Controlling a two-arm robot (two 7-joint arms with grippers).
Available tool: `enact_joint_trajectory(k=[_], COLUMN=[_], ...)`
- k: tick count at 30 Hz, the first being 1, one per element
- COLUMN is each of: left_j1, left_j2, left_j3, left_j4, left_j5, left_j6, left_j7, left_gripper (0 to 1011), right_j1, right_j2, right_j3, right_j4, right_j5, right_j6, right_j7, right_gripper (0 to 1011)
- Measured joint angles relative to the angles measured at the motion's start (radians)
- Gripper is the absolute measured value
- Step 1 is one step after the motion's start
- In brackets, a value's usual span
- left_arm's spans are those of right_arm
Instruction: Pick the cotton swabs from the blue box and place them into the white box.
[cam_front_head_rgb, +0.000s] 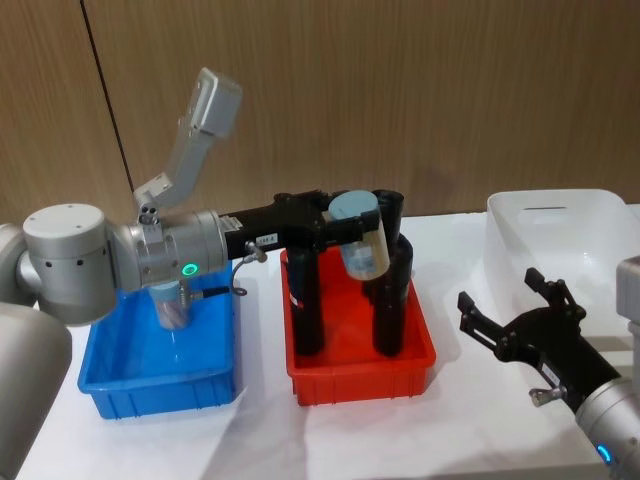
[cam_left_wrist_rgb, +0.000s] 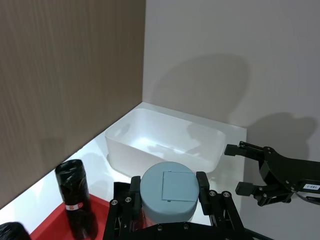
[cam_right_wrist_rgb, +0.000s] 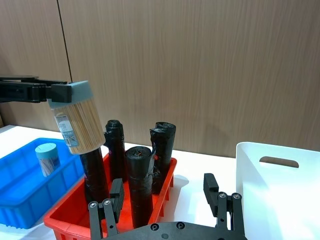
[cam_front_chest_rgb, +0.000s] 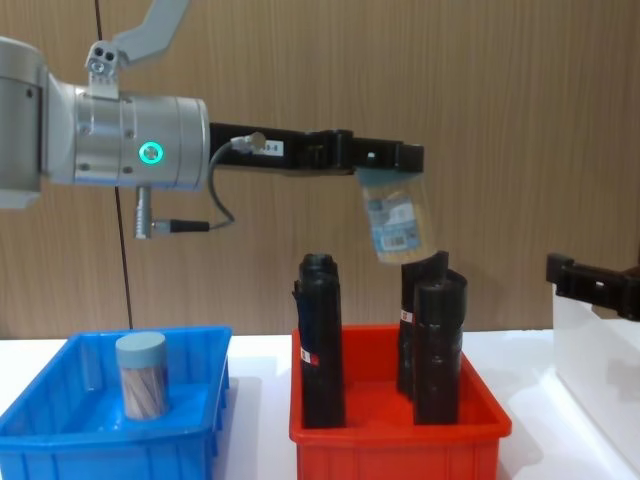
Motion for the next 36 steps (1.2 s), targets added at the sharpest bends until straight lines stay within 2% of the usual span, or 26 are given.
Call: enact_joint_trajectory(k=[12, 23, 36], left_j1=[-0.042, -0.056, -0.063], left_j2=[-0.022, -0.029, -0.033], left_j3=[0.012, 0.016, 0.018], left_j4=[0.051, 0.069, 0.077], left_j5=[0.010, 0.014, 0.016], left_j6=[0.006, 0.008, 0.009], left_j7=[-0.049, -0.066, -0.074], left_gripper=[664, 664, 664], right_j1=[0.005, 0.037, 0.124], right_j2=[0.002, 0.005, -0.018], right_j3=[0.000, -0.007, -0.024], right_j4=[-0.005, -0.017, 0.002], right_j5=[-0.014, -0.054, -0.113], right_j6=[0.015, 0.076, 0.199], right_j7=[0.017, 0.107, 0.242], right_gripper=[1001, 1001, 1001])
